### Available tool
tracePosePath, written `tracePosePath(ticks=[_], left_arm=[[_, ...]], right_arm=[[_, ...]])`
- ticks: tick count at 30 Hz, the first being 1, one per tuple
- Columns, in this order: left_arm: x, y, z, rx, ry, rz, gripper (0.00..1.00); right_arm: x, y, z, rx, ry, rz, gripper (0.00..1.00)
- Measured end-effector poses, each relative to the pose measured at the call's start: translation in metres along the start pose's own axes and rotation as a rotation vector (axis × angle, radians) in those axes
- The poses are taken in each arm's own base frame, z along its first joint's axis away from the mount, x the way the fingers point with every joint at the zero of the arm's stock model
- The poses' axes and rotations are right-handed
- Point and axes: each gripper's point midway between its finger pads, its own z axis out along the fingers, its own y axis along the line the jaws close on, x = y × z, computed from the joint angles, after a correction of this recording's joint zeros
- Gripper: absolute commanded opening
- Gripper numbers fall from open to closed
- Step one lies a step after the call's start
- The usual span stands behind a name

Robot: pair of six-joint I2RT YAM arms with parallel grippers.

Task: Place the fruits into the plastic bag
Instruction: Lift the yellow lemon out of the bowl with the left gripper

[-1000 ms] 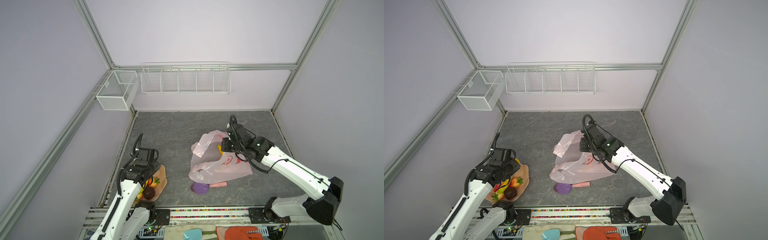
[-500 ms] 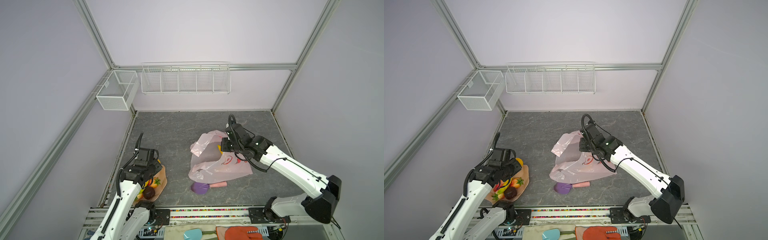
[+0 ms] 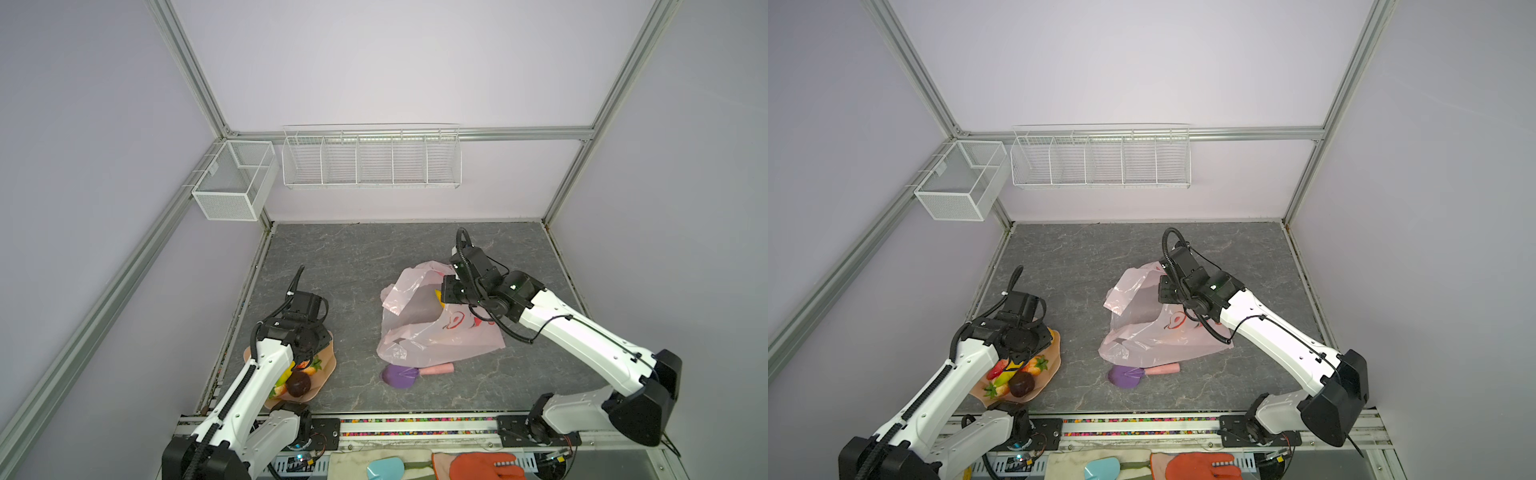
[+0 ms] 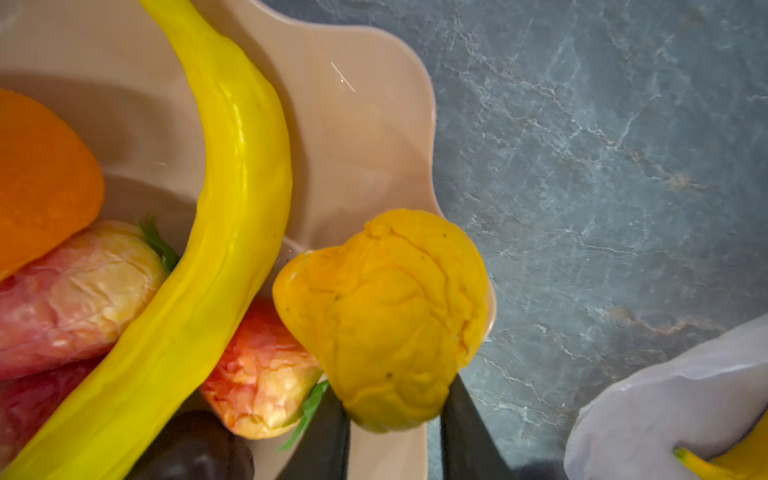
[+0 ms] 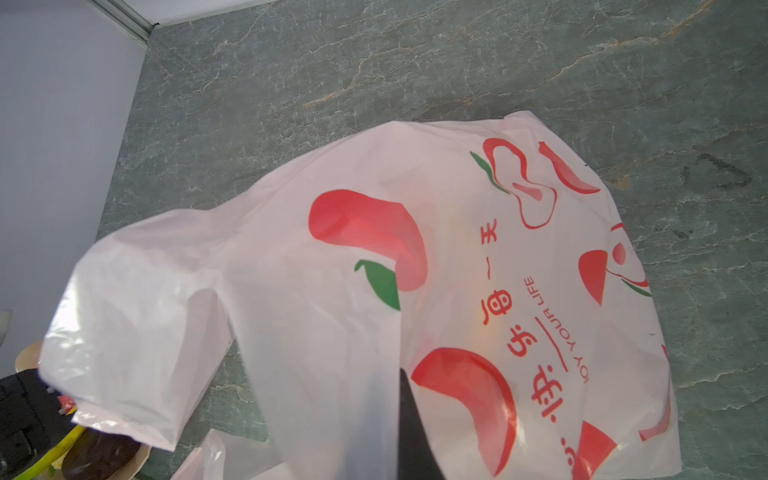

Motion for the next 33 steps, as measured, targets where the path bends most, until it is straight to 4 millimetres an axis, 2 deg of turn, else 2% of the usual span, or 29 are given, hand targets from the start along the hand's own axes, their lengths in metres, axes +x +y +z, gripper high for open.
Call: tracePosePath(ticks=[6, 11, 16, 20, 33], left_arm=[[0.004, 0.003, 0.008, -0.026, 0.021, -0.005, 0.61], [0.001, 0.004, 0.005, -0.024, -0.002, -0.017, 0.74], [-0.008, 0.006, -0.004, -0.012, -0.069, -0.046, 0.81], [-0.015, 0.011, -0.009, -0.011, -0.108, -0.073, 0.81], [-0.021, 0.02, 0.01, -0.099, -0.072, -0.068, 0.81]], right_arm=[[0.0, 0.0, 0.0, 0.0, 0.0, -0.002, 0.06], [0.001, -0.001, 0.0, 0.003, 0.003, -0.009, 0.06], [0.001, -0.001, 0.0, 0.003, 0.003, -0.015, 0.06], [0.001, -0.001, 0.0, 0.003, 0.004, -0.016, 0.06], [0.001, -0.001, 0.0, 0.003, 0.004, -0.017, 0.06]])
